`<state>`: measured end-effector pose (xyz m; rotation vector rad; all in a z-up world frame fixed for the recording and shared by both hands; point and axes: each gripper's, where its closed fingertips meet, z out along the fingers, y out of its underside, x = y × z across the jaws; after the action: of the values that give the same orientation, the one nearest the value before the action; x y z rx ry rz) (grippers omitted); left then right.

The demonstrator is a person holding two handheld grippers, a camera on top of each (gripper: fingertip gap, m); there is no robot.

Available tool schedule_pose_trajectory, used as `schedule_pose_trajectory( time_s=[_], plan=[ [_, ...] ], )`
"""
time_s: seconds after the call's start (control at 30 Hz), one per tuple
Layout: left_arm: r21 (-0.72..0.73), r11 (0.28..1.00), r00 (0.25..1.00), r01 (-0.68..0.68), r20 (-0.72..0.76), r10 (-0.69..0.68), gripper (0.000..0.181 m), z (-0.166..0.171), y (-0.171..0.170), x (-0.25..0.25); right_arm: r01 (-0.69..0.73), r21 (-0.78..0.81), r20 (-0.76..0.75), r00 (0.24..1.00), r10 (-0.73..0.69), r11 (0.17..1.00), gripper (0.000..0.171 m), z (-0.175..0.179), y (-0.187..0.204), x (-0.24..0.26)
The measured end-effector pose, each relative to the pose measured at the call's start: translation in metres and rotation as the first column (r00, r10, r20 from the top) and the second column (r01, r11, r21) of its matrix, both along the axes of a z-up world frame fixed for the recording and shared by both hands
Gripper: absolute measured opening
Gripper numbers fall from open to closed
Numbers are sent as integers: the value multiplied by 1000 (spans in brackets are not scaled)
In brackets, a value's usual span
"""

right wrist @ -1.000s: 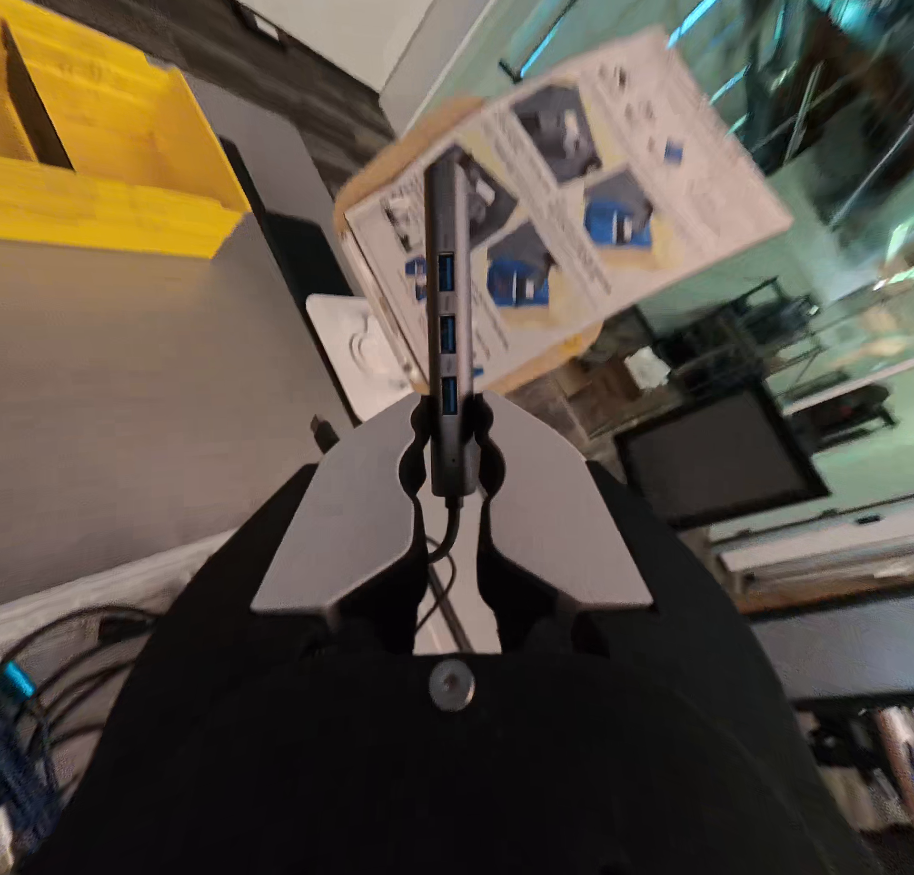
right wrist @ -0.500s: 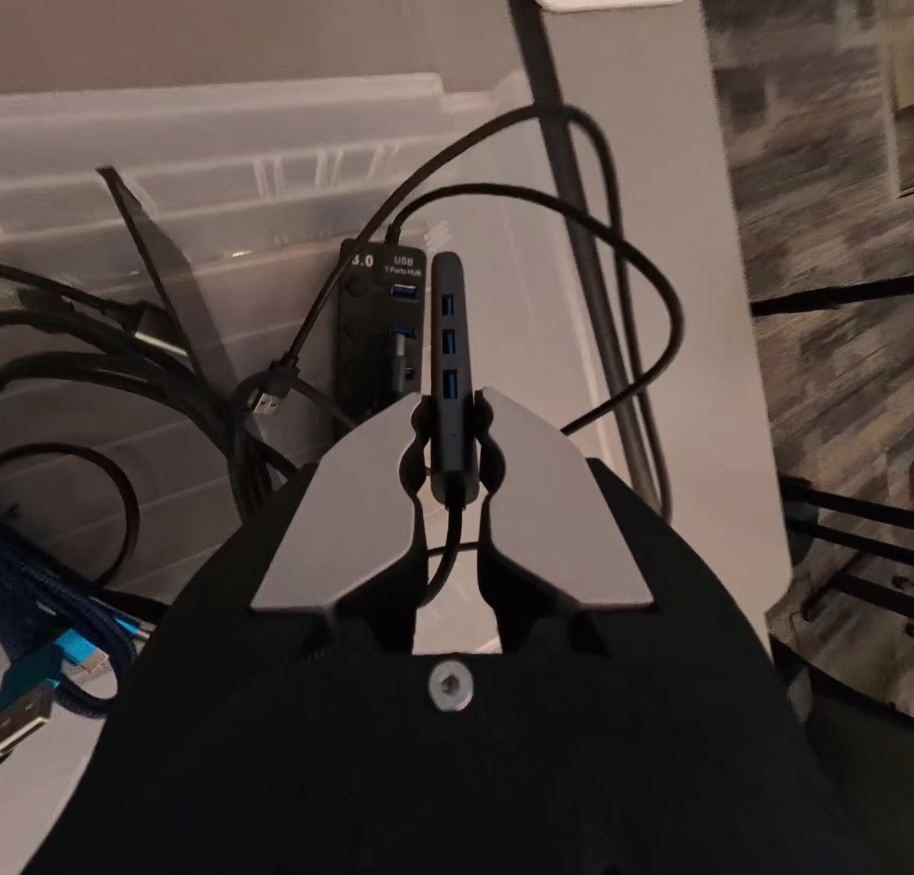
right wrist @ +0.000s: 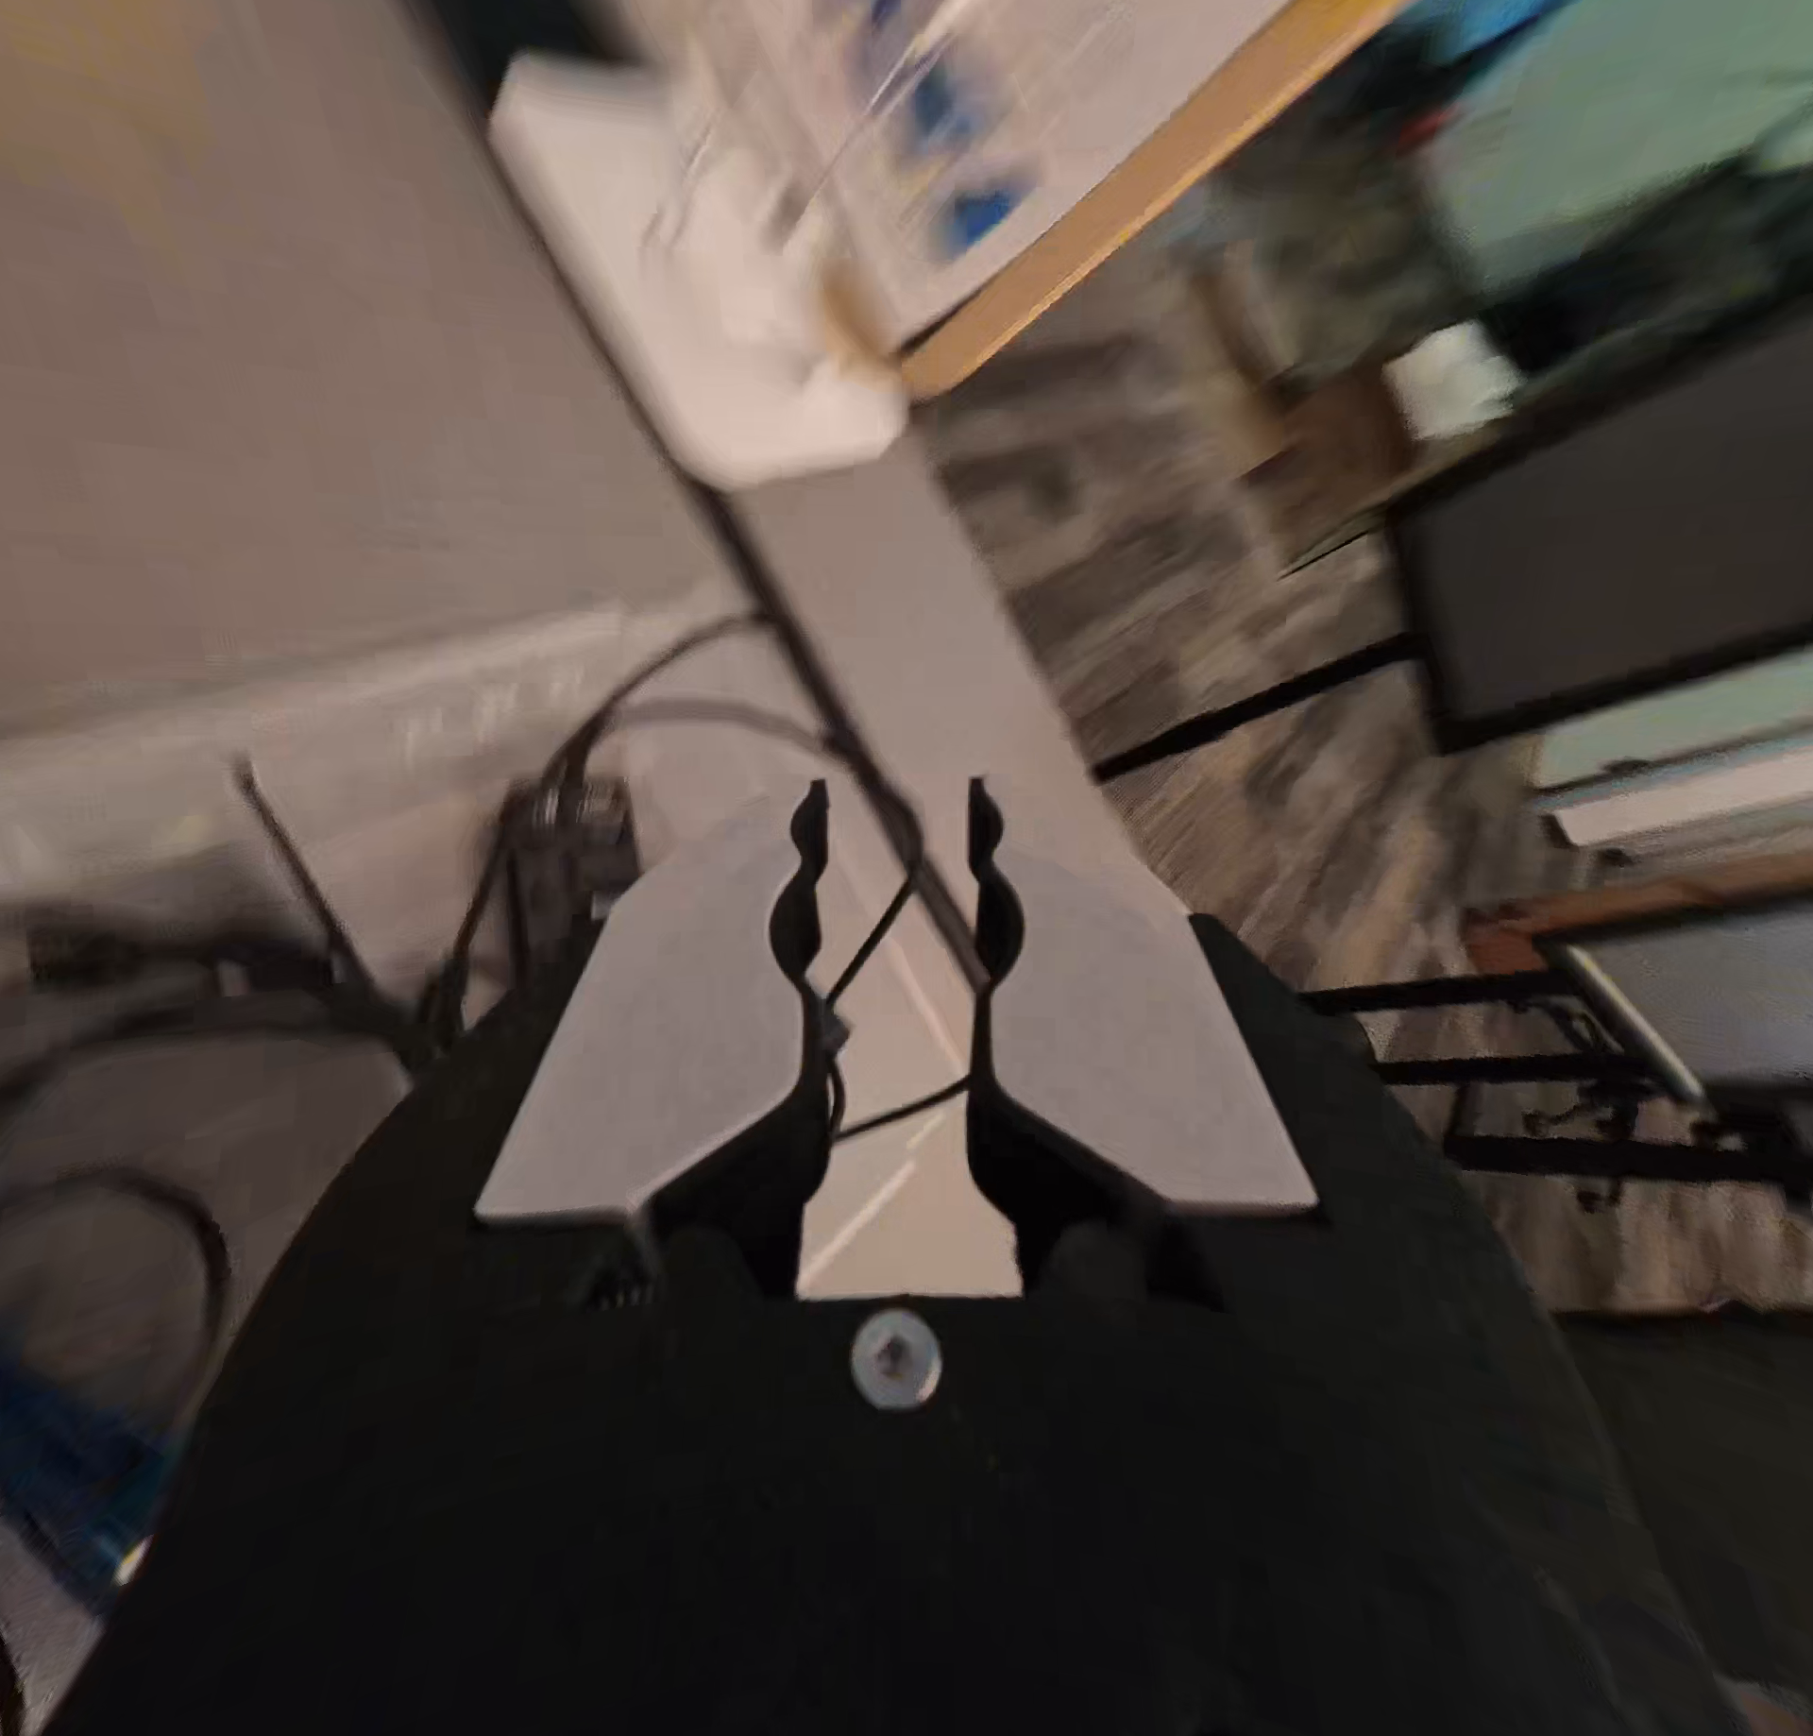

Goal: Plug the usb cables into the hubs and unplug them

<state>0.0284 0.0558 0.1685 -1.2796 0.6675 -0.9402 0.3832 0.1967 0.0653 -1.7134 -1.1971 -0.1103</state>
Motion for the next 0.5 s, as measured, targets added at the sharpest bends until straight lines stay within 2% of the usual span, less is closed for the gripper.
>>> schedule_pose_trajectory(
  time_s=[0.07, 0.1, 0.17, 0.27, 0.33, 0.37, 0.43, 0.5],
  plan=[
    [15, 998, 997, -58, -49, 59, 41, 4, -1, -18, 140, 73, -278, 954, -115, 987, 39, 51, -21, 11],
    [24, 994, 992, -104, -73, 106, 41, 6, 0, -29, 195, 60, -388, 908, -157, 979, 41, 62, -36, 18],
    [38, 978, 969, -206, -129, 210, 41, 8, 1, -54, 287, -1, -500, 829, -249, 958, 41, 57, -60, 35],
    [36, 934, 905, -355, -239, 353, 40, 1, 3, -93, 429, -169, -496, 741, -453, 887, 35, 4, -72, 66],
    [-6, 884, 828, -467, -354, 435, 40, -16, 6, -123, 478, -318, -393, 719, -573, 819, 32, -33, -70, 87],
    [-31, 848, 780, -528, -413, 471, 40, -26, 8, -141, 508, -394, -327, 702, -633, 766, 29, -50, -73, 98],
    [-76, 758, 683, -648, -498, 534, 40, -46, 12, -180, 492, -482, -251, 715, -652, 725, 27, -76, -83, 108],
    [-170, 667, 626, -726, -566, 537, 40, -72, 15, -214, 494, -555, -208, 697, -686, 669, 29, -94, -91, 119]
  ],
)
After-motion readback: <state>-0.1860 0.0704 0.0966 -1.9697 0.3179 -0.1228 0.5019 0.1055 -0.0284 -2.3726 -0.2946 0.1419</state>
